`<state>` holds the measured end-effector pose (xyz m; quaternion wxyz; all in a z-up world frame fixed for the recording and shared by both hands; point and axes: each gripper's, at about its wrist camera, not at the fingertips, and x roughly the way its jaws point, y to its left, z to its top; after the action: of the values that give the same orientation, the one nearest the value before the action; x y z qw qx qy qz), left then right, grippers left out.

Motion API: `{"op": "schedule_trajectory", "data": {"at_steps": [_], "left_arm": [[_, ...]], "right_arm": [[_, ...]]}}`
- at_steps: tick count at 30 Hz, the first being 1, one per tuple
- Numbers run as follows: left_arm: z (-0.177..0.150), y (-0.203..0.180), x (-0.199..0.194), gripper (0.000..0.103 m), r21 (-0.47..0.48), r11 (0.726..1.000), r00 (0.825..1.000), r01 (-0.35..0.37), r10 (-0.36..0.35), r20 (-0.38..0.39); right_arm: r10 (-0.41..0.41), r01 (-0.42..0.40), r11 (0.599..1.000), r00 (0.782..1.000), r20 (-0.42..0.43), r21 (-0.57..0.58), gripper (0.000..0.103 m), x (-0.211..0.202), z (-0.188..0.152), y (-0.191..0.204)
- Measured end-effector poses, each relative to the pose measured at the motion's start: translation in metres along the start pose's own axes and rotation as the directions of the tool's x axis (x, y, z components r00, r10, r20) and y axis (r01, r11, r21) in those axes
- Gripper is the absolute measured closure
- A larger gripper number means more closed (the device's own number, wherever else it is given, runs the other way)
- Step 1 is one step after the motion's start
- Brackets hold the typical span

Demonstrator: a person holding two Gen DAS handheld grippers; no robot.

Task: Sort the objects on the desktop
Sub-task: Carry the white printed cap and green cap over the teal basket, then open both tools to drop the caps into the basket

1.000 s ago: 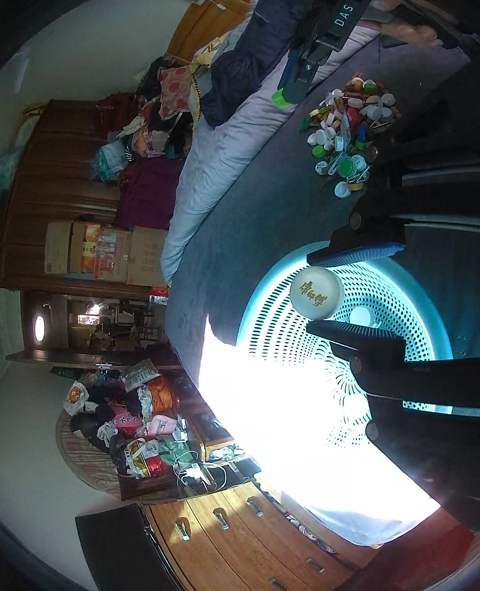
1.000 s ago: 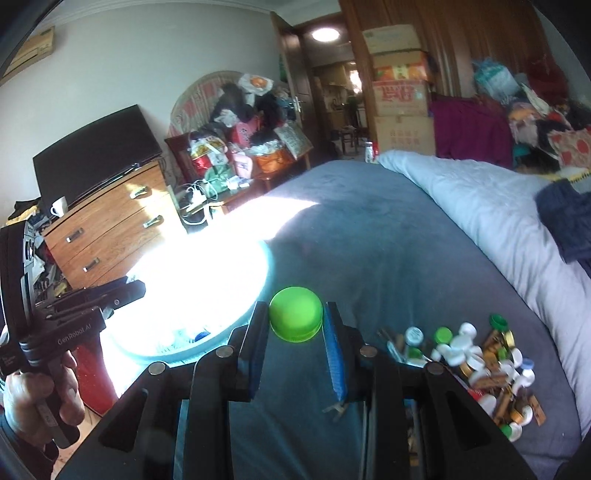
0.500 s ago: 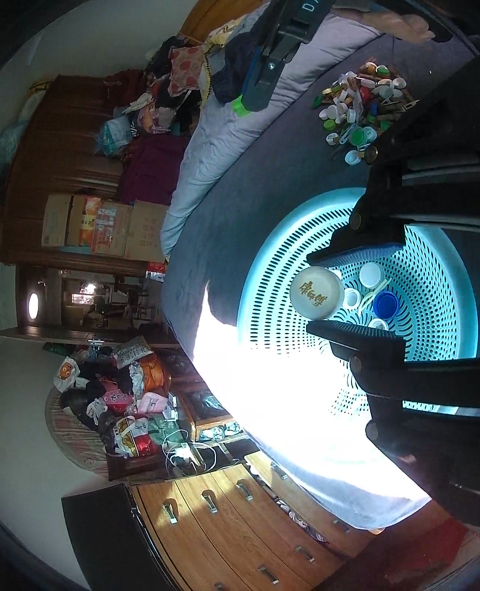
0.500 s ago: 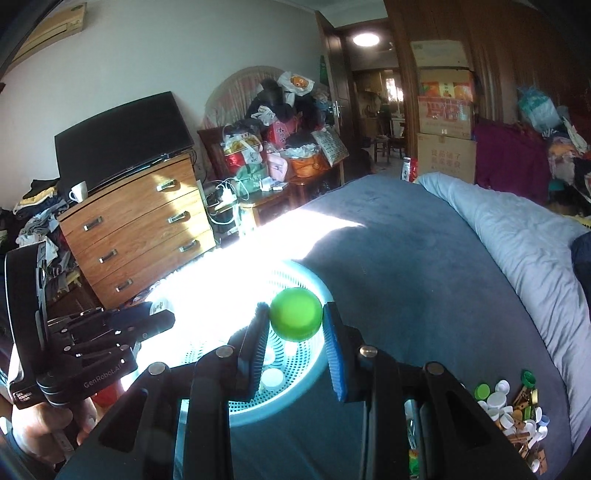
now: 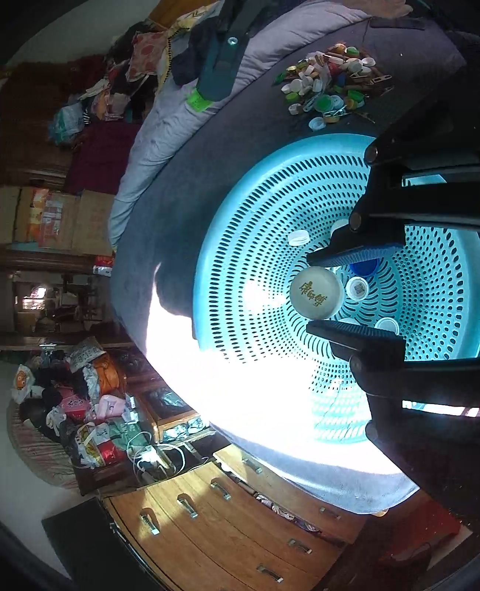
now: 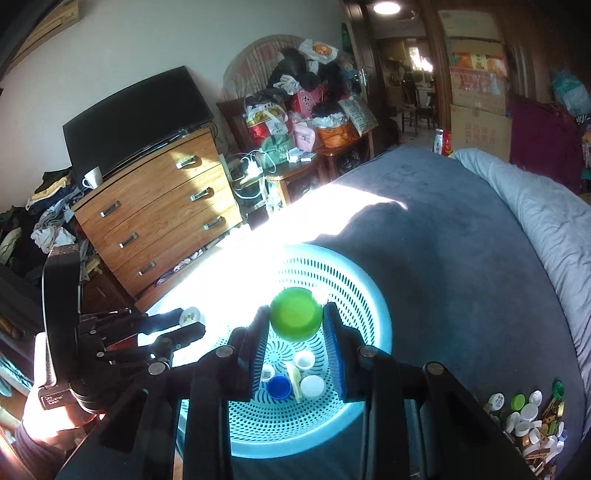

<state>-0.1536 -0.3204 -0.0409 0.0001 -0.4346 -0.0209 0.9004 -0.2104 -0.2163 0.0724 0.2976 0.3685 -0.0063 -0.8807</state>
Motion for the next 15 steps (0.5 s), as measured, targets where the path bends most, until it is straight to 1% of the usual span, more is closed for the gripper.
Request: {"op": "schedule_trajectory", "data": {"at_steps": [3,5,9,15], "left_arm": [[0.0,-0.001,0.016,0.072,0.018,1.0,0.998,-0.001,0.002,-0.067],[0.0,-0.001,0.024,0.072,0.016,1.0,0.996,0.0,0.002,-0.091],[-0.002,0.004,0.037,0.072,0.005,1.0,0.993,0.0,0.001,-0.121],[-0.006,-0.004,0.044,0.072,0.021,1.0,0.991,-0.002,0.005,-0.133]], "right_arm": [[0.03,-0.029,1.0,0.998,-0.06,0.01,0.074,0.017,0.003,0.002],[0.037,-0.035,0.999,0.996,-0.087,0.015,0.074,0.026,0.002,0.002],[0.048,-0.045,0.999,0.992,-0.114,0.029,0.074,0.035,-0.004,0.0],[0.053,-0.05,0.998,0.99,-0.128,0.027,0.074,0.04,-0.008,0.0]]}}
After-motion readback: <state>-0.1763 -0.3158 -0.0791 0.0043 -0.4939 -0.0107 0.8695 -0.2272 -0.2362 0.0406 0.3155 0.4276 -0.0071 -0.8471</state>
